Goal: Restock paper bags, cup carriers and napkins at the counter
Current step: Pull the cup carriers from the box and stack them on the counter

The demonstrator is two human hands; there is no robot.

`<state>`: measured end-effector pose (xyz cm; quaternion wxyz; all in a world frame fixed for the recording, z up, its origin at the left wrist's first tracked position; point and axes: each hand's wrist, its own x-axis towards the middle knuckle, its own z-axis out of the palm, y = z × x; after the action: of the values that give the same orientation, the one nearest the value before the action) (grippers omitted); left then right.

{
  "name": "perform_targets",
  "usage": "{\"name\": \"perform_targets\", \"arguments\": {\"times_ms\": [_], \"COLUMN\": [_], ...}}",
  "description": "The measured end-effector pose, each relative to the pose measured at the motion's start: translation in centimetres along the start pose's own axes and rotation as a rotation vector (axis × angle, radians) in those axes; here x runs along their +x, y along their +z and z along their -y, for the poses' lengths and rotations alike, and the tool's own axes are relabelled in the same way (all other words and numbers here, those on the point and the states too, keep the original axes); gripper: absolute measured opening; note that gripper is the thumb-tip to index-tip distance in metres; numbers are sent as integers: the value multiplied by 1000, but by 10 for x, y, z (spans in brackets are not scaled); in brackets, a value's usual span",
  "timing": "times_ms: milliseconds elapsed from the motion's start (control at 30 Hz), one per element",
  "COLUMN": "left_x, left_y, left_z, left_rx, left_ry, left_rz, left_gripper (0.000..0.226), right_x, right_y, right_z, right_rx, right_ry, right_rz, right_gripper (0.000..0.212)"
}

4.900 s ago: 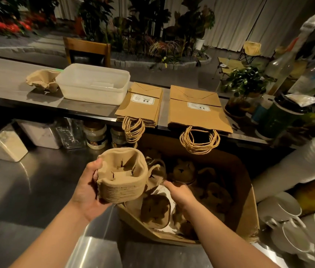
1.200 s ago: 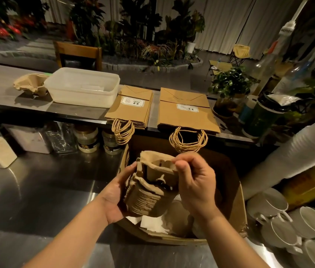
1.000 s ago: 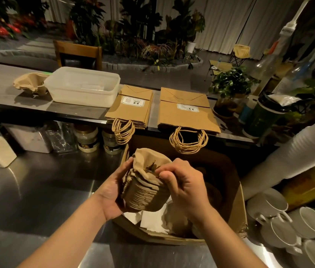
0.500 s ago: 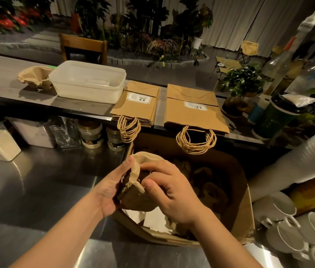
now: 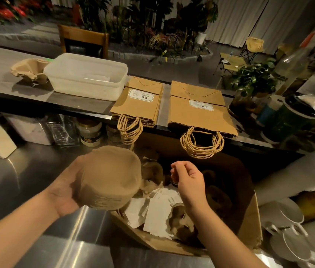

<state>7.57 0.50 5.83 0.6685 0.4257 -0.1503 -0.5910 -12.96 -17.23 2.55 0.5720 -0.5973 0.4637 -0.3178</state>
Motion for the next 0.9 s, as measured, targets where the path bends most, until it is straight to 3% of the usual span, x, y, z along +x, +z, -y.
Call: {"name": "perform_targets", "arguments": {"times_ms": [67, 100, 167, 233, 400, 467, 533, 567, 600, 633, 700, 767, 900], "left_x": [0, 0, 1, 1, 0, -2, -3, -1, -1, -2, 3, 6, 3], "left_y": [-4, -6, -11, -12, -18, -21, -42, -54, -60, -59, -46, -37, -20], "left_z": [2, 4, 8, 11, 18, 19, 30, 37, 39, 43, 41, 29, 20], "left_rx": [-55, -71, -96, -114, -191, -235, -359, -455, -481, -473, -373, -297, -136], "left_ry": [3, 3, 0, 4, 52, 17, 19, -38, -59, -56, -38, -17, 61], "left_rz": [-17, -27, -32, -40, -41, -85, -145, -107, -64, -35, -85, -48, -99], "left_gripper": [90, 92, 94, 93, 92, 85, 70, 69, 70, 69, 68, 78, 93], "right_x": [21, 29, 39, 47, 73, 81, 88, 92, 93, 98, 103, 107, 114], "right_y": [3, 6, 15, 25, 46, 54, 64, 66, 65, 63, 65, 69, 70], "right_z": [-16, -24, -34, -39, -49, -49, -53, -52, -54, -60, -70, -73, -77], "right_rx": [18, -16, -216, -343, -748, -795, -716, -886, -1219, -1443, -1635, -1670, -1792], "right_ry": [254, 359, 411, 397, 204, 156, 106, 70, -143, -269, -335, -354, -569], "right_rz": [-11, -5, 30, 70, 259, 297, 227, 264, 418, 499, 552, 547, 597], "right_gripper": [13, 23, 58, 66, 72, 76, 70, 62, 58, 57, 62, 64, 63]}}
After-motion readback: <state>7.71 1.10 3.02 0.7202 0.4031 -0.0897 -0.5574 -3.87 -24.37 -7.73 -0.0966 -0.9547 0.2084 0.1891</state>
